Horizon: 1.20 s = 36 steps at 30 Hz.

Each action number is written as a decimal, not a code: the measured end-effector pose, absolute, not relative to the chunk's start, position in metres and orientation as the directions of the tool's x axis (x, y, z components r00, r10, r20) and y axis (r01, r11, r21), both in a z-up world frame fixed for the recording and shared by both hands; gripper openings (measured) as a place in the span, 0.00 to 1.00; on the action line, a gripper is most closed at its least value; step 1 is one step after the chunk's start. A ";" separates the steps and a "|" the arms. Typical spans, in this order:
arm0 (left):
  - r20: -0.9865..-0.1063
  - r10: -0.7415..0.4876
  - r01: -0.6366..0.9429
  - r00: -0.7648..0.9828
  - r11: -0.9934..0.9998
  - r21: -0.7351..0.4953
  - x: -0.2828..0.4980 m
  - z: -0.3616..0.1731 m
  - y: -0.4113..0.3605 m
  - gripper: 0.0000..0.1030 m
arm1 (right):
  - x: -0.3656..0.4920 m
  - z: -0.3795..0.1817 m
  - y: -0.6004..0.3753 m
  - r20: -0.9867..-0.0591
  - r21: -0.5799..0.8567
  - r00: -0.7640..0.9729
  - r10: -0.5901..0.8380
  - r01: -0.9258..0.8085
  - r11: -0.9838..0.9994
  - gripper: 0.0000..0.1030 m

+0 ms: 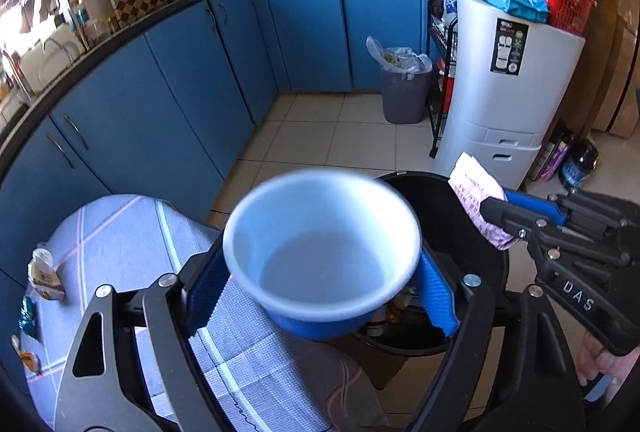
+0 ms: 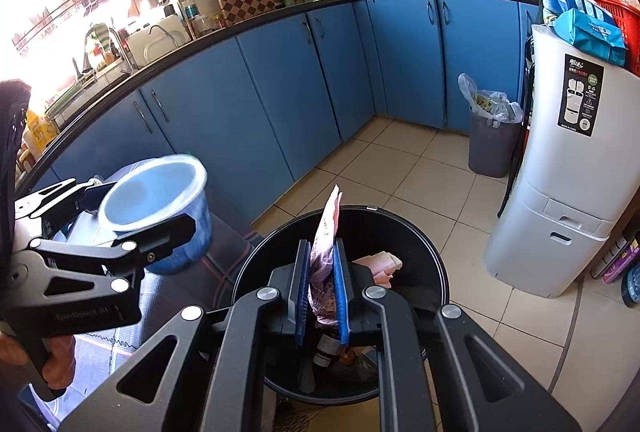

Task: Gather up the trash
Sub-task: 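Carry the blue bowl and pink wrapper over the black bin and open the left tool, then open the right tool over the black bin to drop the pink wrapper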

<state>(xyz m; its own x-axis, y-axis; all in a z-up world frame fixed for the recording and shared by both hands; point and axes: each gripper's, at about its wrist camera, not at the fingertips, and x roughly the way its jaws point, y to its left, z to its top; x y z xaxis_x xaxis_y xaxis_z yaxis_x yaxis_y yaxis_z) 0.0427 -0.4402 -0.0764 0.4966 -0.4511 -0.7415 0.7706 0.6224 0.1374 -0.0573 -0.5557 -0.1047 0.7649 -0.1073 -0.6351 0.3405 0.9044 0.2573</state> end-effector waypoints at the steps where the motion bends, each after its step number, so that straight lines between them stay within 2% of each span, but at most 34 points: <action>1: -0.745 -0.453 0.771 0.489 0.624 0.127 0.044 -0.077 -0.440 0.80 | -0.057 -0.105 -0.556 -0.635 0.258 0.765 -0.107 0.340 0.904 0.12; 14: -0.707 -0.506 0.780 0.495 0.617 0.104 0.041 -0.066 -0.435 0.80 | -0.057 -0.110 -0.560 -0.641 0.269 0.762 -0.097 0.341 0.901 0.12; 36: -0.736 -0.461 0.747 0.496 0.658 0.092 0.055 -0.075 -0.417 0.80 | -0.050 -0.116 -0.556 -0.658 0.283 0.750 -0.071 0.333 0.900 0.12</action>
